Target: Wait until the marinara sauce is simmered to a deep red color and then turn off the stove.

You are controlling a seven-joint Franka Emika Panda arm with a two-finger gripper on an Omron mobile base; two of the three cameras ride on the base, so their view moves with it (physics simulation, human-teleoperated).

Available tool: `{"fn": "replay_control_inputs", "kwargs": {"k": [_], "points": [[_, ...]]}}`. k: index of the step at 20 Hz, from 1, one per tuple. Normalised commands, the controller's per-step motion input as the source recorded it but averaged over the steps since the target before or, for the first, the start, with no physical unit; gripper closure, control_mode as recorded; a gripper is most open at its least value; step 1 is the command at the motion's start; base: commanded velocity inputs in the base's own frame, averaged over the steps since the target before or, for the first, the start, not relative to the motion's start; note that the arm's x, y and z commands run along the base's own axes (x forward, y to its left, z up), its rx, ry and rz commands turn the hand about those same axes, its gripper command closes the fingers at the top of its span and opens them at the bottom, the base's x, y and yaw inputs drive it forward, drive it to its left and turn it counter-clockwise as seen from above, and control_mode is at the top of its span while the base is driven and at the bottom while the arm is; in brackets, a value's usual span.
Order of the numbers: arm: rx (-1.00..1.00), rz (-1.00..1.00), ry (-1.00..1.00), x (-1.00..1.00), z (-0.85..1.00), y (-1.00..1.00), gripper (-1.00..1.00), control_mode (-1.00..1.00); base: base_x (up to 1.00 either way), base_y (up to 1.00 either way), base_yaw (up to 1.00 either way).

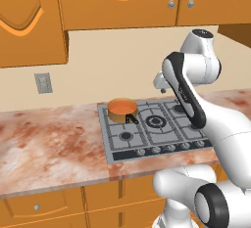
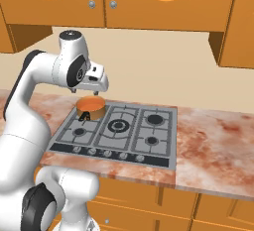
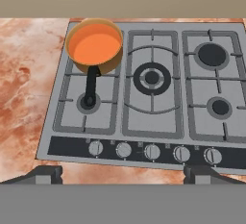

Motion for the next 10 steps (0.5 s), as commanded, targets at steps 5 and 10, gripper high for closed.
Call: {"fn": "replay_control_inputs", "kwargs": {"k": [5,10], "points": [[0.00,0.00,0.00,0.00,0.00,0.00,-1.00,-1.00,0.00,0.00,0.00],[0.00,0.00,0.00,0.00,0.00,0.00,-1.00,-1.00,0.00,0.00,0.00]]}}
